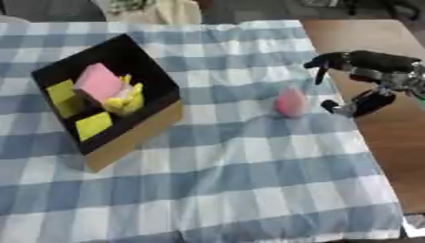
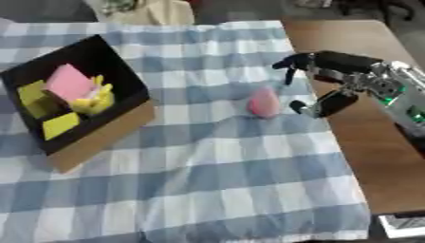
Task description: Pick up objects on the table and place them in the box.
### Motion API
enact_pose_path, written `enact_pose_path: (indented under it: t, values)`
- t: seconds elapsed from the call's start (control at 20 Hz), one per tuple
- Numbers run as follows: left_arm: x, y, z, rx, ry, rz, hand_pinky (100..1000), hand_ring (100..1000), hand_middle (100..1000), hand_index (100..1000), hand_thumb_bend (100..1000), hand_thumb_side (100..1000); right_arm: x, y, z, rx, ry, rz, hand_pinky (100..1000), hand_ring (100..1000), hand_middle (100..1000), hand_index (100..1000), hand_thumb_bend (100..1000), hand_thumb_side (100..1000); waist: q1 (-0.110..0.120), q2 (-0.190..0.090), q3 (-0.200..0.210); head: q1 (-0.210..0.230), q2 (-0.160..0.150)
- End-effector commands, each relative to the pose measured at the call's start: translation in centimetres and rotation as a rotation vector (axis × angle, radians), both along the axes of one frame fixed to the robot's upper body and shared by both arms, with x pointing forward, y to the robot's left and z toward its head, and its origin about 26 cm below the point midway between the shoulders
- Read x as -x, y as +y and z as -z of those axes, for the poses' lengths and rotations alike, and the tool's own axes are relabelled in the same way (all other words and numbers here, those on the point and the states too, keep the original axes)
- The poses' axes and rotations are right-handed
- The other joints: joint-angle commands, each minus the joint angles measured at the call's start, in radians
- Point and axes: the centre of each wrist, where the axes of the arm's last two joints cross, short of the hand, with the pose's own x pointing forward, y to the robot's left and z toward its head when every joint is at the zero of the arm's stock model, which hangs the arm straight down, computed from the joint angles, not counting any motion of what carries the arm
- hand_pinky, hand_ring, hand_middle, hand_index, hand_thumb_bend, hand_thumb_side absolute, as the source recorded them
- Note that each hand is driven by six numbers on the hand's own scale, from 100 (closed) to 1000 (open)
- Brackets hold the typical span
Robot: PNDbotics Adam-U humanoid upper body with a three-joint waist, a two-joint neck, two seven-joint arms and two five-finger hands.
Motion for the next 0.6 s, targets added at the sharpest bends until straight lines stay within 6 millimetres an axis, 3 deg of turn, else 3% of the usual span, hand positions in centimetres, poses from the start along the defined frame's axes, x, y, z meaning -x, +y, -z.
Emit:
enact_pose_path:
  t: [0.05, 0.4, 0.6]
  values:
    - [0.23, -0.08, -0.66, -0.007, -0.023, 0.010, 768, 927, 851, 799, 511, 576, -0.16, -0.49, -1.17, 0.018, -0.024, 0.020, 946, 1000, 688, 1000, 189, 167, 0.013, 0.000, 0.000, 0.000, 0.005]
    - [0.23, -0.16, -0.64, -0.007, -0.020, 0.015, 768, 931, 853, 799, 508, 578, -0.45, -0.93, -1.04, 0.016, -0.034, 0.050, 944, 1000, 688, 1000, 147, 195, 0.013, 0.005, 0.000, -0.002, 0.005]
    - [0.23, -0.22, -0.63, -0.007, -0.018, 0.019, 768, 933, 855, 799, 506, 580, -0.90, -1.34, -0.98, 0.007, -0.045, 0.078, 941, 1000, 674, 934, 130, 212, 0.014, 0.007, 0.004, -0.005, 0.005]
